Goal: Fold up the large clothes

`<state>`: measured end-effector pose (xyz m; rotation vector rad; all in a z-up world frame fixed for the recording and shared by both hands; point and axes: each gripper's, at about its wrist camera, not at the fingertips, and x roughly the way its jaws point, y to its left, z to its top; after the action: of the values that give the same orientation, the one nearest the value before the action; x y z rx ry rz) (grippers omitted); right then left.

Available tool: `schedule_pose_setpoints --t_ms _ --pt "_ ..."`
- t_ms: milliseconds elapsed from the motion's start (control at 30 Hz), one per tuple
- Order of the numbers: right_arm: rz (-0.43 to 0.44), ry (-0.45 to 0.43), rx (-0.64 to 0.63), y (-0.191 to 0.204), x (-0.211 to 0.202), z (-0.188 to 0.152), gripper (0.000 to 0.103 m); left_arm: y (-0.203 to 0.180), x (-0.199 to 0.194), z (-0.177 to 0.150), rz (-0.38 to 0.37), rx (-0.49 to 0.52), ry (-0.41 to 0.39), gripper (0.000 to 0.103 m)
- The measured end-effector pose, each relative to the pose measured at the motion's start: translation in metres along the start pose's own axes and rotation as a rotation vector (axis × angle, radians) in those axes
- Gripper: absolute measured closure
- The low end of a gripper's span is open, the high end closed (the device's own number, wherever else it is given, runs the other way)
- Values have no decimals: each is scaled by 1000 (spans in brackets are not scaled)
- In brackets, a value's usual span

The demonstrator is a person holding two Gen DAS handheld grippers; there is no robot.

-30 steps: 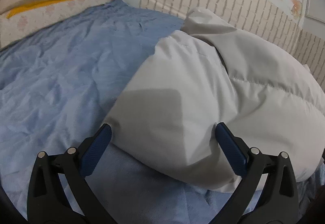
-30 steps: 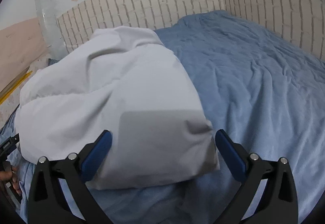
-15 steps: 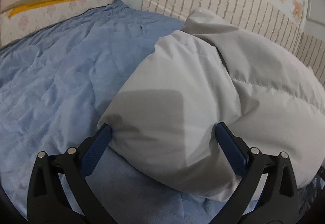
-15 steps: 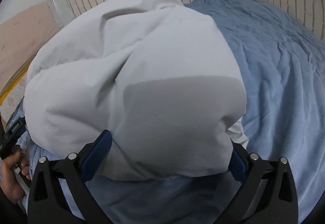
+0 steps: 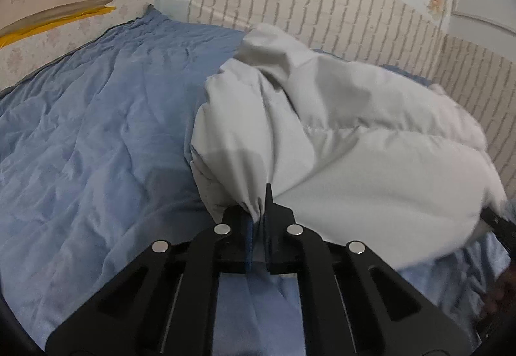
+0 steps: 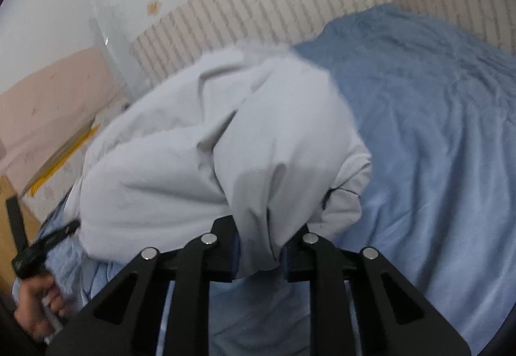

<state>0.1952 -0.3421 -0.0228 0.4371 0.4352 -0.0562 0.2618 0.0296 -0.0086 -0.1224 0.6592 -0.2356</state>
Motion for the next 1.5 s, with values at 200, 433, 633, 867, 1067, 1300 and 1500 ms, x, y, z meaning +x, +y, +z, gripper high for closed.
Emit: schedule_pose_setpoints --t_ms 200,433,633,867,1067,1300,1500 --pt "-124 -121 -11 7 -37 -1 84 -24 -44 -8 13 98 -1 100" --pt "-248 -118 57 -3 -63 -2 16 -8 -68 -30 134 30 -11 72" --pt "-377 -347 -16 30 -135 -2 2 -3 -138 -11 219 25 -244 3" --pt "-218 -298 -297 106 -136 -31 2 -19 -157 -6 182 73 -253 3" --pt "-182 -470 -616 160 -169 -64 2 -21 -154 -33 169 23 -215 3" --pt "-163 -410 -470 161 -227 -34 2 -26 -167 -31 82 -12 -253 3" --pt "-219 -324 -450 153 -232 -20 2 -35 -181 -28 44 40 -251 3"
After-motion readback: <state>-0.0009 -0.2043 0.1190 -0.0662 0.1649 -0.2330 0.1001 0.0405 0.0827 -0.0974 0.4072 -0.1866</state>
